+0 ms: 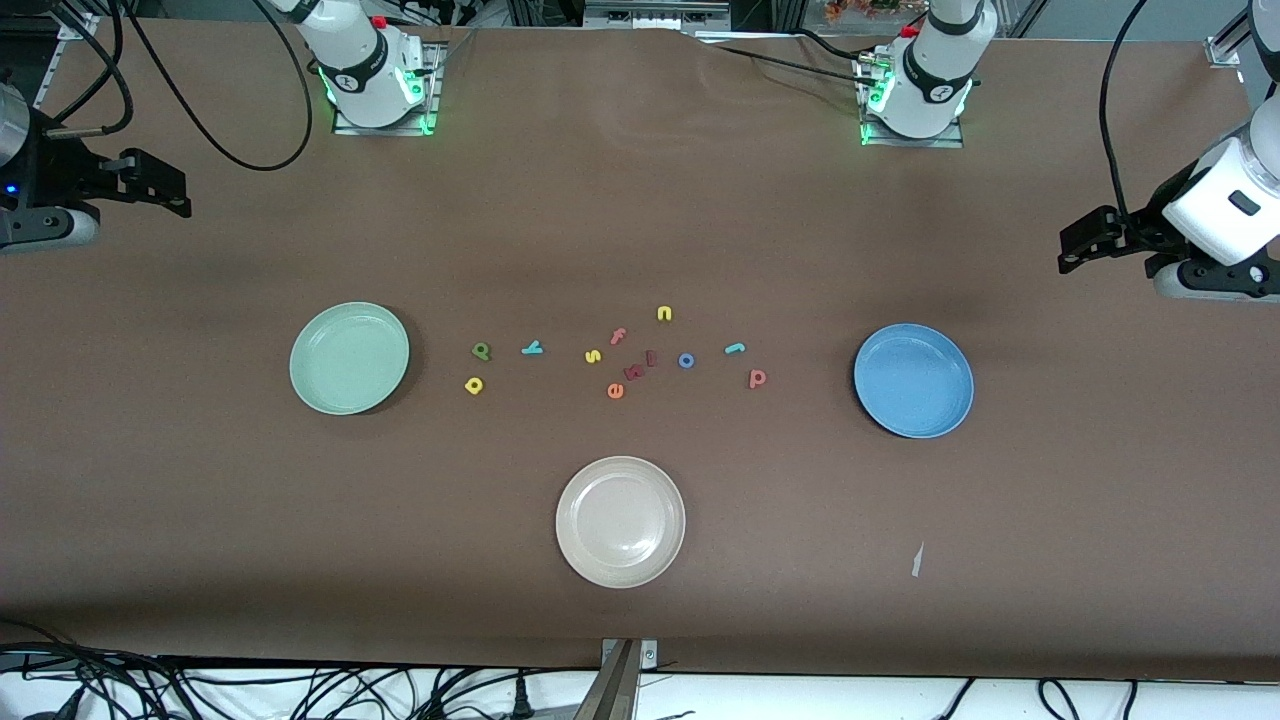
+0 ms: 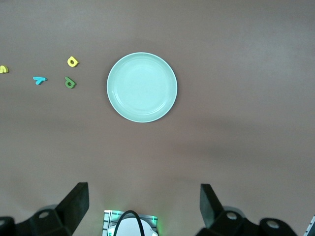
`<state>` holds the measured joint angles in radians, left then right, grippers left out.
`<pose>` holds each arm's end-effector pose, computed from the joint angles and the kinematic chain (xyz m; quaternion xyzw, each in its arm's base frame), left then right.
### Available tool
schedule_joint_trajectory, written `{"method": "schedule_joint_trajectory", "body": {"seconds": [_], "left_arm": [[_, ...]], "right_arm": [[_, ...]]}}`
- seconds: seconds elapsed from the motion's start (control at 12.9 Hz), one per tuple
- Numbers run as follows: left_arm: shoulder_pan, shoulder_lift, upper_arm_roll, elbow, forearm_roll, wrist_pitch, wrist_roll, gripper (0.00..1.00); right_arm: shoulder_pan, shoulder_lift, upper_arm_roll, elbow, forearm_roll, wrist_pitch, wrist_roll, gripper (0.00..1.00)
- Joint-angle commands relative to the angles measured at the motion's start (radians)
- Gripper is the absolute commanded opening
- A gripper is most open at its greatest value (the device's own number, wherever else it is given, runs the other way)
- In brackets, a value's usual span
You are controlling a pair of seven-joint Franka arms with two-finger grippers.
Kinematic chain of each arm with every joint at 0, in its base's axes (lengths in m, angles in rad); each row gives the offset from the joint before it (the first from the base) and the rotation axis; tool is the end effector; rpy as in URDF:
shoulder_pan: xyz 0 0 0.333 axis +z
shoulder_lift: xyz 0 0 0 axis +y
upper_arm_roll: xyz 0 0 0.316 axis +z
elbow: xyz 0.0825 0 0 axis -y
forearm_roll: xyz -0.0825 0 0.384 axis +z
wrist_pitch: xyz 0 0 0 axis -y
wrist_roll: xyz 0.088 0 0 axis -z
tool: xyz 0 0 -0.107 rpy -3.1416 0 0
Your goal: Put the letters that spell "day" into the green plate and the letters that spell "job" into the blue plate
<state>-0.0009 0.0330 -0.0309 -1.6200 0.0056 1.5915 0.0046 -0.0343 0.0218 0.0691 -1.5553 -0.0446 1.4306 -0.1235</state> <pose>0.5634 -0.0171 0.5846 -0.9994 0.0183 0.0307 0.0027 0.5452 0.0133 0.6086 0.9941 0.0774 -0.0740 0.0182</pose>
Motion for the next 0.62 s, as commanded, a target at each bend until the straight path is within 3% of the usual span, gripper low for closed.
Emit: {"method": "schedule_joint_trajectory", "body": {"seconds": [0.0, 0.54], "left_arm": [[-0.001, 0.010, -0.003, 0.029, 0.007, -0.019, 0.008, 1.00], [-0.001, 0.011, -0.003, 0.029, 0.007, -0.019, 0.008, 1.00]], "right_arm": [[0.002, -0.003, 0.000, 0.008, -0.015, -0.022, 0.010, 1.00], [0.001, 0.018, -0.003, 0.029, 0.034, 0.025, 0.024, 1.00]]}}
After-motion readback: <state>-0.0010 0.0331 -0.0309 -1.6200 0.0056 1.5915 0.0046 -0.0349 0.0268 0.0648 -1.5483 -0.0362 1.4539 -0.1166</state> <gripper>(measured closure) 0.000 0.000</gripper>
